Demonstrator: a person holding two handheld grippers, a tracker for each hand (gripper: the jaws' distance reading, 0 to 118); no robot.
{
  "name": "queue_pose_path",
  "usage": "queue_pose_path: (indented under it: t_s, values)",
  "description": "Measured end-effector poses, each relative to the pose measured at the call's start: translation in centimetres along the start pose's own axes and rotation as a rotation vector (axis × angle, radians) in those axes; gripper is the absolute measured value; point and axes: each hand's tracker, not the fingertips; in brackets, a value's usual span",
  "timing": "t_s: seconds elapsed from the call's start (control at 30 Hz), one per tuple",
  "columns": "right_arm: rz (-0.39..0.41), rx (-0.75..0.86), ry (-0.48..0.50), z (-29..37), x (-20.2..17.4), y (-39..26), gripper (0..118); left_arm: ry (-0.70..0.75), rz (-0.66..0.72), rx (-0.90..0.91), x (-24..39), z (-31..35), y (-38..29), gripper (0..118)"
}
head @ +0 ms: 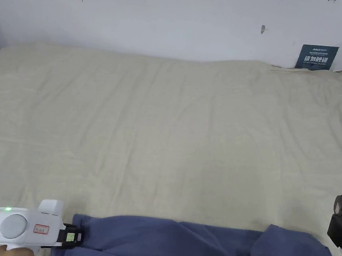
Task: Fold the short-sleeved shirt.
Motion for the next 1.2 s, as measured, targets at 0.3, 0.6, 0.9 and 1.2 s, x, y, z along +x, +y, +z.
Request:
queue_pose_path:
  t_s: [0.3,0.6,0.9,1.2]
  values:
    - [-0.022,0.014,0.0,0.6,1.0,0.7,0,0.005,-0.013,0.052,1.9,2.8,1.0,2]
    - [-0.039,0.03,0.005,0.8,1.8,0.8,0,0.083,0.056,0.093,-1.4,8.3,2.1,1]
    - [-0.045,0.04,0.026,1.5,2.4,0.7,0,0.144,0.122,0.059,-0.7,10.5,2.1,1]
    - [-0.056,0.054,0.039,2.5,3.1,0.4,0,-0.1,0.071,0.05,10.0,11.2,3.6,1]
